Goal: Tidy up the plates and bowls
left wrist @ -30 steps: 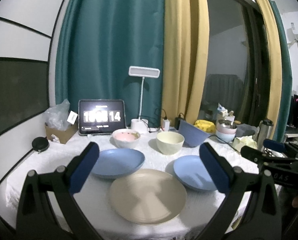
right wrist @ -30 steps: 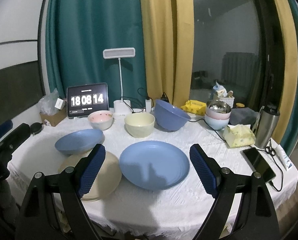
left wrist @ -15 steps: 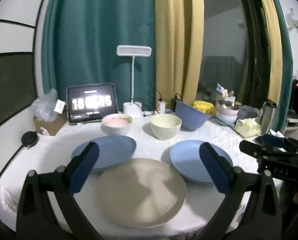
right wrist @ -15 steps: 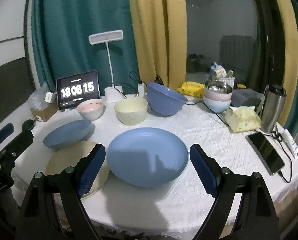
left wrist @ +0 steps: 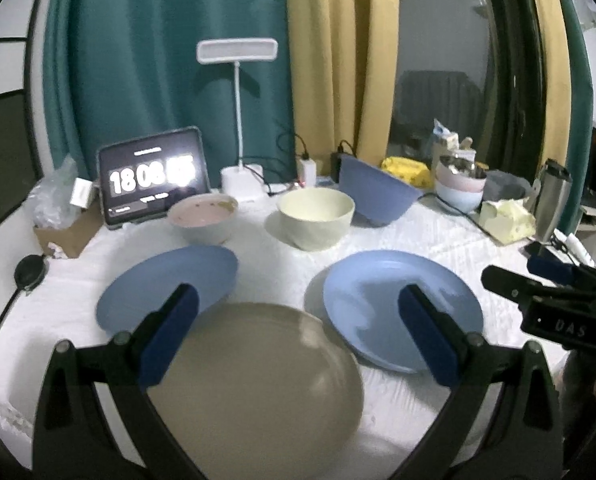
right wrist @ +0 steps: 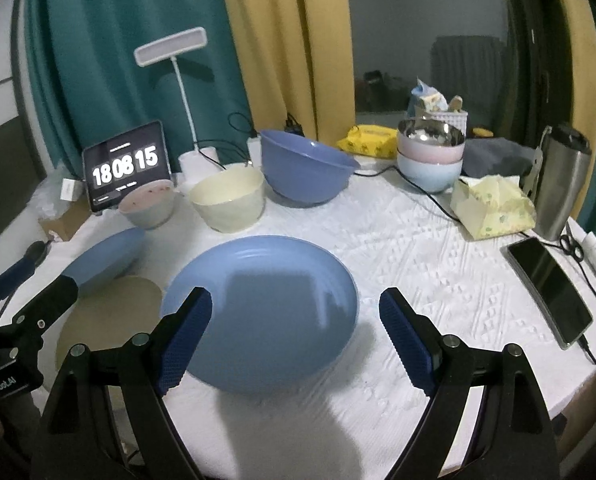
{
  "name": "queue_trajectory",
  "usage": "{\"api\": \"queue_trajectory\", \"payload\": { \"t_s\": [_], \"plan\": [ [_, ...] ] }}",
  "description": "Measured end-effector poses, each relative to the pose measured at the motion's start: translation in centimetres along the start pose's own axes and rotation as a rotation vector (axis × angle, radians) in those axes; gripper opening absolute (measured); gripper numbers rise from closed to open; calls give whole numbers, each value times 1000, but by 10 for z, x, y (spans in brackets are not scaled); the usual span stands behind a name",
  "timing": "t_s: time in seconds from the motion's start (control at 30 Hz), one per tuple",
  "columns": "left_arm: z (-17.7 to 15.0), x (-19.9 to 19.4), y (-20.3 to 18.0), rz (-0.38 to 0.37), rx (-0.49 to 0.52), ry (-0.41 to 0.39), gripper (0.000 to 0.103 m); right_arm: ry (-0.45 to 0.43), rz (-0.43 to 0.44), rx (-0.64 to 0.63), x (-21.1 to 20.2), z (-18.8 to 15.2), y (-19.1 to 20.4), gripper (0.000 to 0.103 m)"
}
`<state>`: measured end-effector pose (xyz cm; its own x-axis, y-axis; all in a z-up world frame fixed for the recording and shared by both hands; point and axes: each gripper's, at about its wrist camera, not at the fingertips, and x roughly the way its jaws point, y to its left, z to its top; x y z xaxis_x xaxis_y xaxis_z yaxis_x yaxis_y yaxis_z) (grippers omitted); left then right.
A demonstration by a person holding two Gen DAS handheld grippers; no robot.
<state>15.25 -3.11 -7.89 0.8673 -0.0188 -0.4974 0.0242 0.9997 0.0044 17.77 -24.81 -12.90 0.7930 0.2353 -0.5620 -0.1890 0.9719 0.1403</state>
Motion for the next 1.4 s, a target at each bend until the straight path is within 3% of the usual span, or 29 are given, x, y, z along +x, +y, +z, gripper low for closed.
{"api": "queue_trajectory", "payload": {
  "t_s": [0.2, 0.57, 0.63, 0.77, 0.83, 1.0, 1.23, 1.4],
  "plan": [
    [4, 33, -8, -8, 11, 62, 100, 37, 2, 23, 25, 1, -15, 88],
    [4, 82, -21, -21, 42, 149, 99, 127, 15, 43, 70, -4, -36, 69],
    [3, 91, -24, -27, 48, 174, 88, 140, 15, 44, 76, -5, -38, 66],
    [-2, 112, -26, -18, 47, 240, 80, 161, 13, 55, 86, -8, -44, 59],
    [-3, 119, -26, -20, 42, 272, 69, 175, 17, 58, 91, -8, -46, 55],
    [-6, 133, -30, -14, 52, 332, 58, 199, 39, 62, 102, -9, -49, 52],
    [-11, 145, -34, -11, 57, 399, 29, 237, 48, 51, 116, -12, -50, 31],
    [-13, 151, -39, -19, 62, 427, 26, 233, 45, 65, 118, -11, -54, 22]
  ]
}}
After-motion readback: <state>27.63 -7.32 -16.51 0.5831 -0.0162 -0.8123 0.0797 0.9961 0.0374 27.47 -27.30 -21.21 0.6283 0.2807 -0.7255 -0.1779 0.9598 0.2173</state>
